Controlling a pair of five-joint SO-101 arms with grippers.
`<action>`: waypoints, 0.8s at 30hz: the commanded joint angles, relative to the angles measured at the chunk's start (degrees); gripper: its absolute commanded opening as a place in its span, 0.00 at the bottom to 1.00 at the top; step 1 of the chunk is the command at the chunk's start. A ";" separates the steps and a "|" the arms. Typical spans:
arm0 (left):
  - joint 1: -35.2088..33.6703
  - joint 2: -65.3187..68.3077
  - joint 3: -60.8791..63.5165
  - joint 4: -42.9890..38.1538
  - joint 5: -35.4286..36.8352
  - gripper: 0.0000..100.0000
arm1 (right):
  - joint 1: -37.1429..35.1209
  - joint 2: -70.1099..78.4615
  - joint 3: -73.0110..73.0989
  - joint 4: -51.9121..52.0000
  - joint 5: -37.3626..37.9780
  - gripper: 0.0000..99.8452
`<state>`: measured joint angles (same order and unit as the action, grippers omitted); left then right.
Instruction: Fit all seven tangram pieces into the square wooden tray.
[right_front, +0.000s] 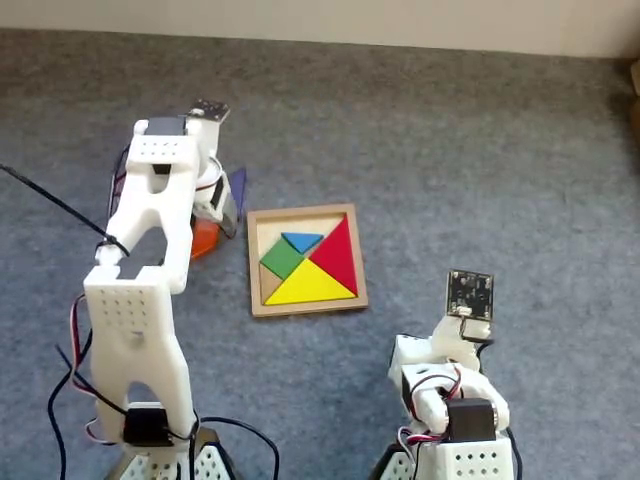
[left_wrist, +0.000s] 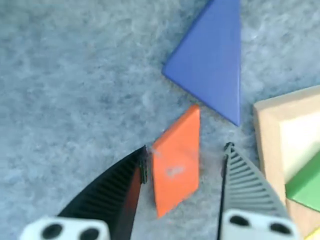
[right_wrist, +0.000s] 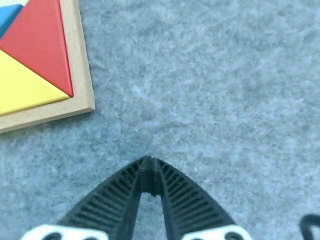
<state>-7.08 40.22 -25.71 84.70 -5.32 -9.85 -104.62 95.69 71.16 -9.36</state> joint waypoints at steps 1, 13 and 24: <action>-1.27 -5.76 -0.84 1.41 0.70 0.25 | 0.66 -1.10 6.90 0.57 -0.35 0.01; -5.76 -6.90 2.59 2.99 0.62 0.20 | 0.66 -1.10 6.90 0.57 -0.35 0.01; 0.57 -3.65 7.60 -1.76 -2.20 0.20 | 0.66 -1.10 6.90 0.57 -0.35 0.01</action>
<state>-9.63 36.18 -18.51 83.74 -6.90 -9.85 -104.62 95.69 71.16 -9.36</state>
